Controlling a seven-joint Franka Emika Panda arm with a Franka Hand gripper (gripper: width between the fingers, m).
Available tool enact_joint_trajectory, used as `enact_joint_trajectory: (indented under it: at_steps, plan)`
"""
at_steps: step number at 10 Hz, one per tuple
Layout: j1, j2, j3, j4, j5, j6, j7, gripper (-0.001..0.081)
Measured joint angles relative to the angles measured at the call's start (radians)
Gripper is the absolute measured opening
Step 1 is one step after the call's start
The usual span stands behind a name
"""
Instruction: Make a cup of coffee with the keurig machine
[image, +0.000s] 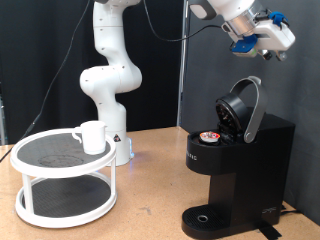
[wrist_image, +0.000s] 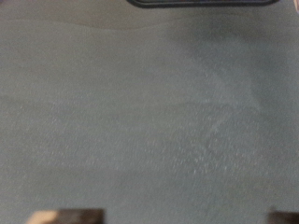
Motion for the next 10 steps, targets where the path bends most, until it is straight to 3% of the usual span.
enact_joint_trajectory:
  at_steps: [1,2,3,7,10]
  plan:
    - [-0.001,0.0,0.0,-0.006,-0.009,-0.001,0.0,0.0193]
    - [-0.003,0.0,-0.001,-0.016,-0.021,-0.001,0.0,0.0193]
    - [-0.006,0.001,-0.002,-0.029,-0.038,0.0,0.001,0.0043]
    - [-0.021,0.009,-0.005,-0.079,-0.061,0.02,0.003,0.0002]
    - [-0.029,0.01,-0.01,-0.087,-0.054,0.022,-0.01,0.0]
